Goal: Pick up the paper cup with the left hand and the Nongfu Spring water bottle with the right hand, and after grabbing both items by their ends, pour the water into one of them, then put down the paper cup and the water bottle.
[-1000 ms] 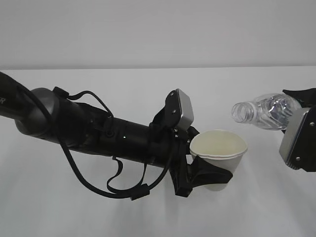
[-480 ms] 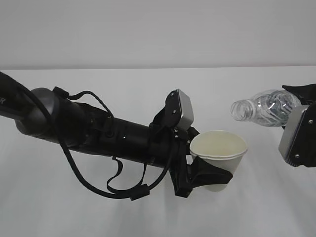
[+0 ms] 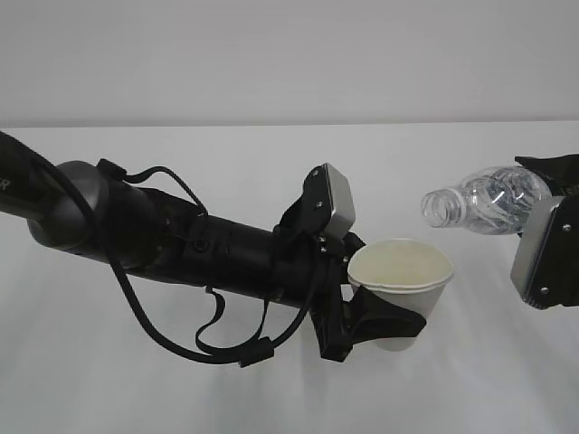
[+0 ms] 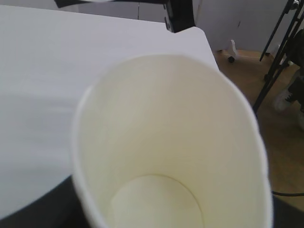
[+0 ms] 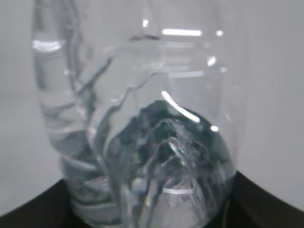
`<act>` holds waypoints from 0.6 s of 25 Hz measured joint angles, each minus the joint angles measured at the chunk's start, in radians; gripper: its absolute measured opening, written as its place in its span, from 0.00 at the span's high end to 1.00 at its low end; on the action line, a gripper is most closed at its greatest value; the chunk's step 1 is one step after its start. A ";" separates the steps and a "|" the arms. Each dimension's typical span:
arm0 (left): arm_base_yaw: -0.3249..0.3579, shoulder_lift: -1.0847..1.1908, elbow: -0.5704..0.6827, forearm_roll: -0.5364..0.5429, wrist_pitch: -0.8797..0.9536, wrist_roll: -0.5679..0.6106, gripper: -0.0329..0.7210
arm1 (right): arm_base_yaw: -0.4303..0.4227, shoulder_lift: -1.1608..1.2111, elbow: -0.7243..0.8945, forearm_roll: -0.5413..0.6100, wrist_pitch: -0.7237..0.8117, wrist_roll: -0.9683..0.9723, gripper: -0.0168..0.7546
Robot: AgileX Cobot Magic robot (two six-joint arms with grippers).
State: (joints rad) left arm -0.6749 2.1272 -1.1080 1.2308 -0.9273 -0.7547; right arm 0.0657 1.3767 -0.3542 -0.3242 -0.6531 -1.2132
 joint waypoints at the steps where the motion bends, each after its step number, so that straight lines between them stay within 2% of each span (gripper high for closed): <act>1: 0.000 0.000 0.000 0.000 0.000 0.000 0.38 | 0.000 0.000 0.000 0.000 0.000 -0.001 0.41; 15: 0.000 0.000 0.000 0.000 -0.002 0.000 0.38 | 0.000 0.000 -0.002 -0.010 0.000 -0.022 0.41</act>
State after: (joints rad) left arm -0.6749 2.1272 -1.1080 1.2308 -0.9289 -0.7547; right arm 0.0657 1.3767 -0.3565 -0.3338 -0.6531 -1.2349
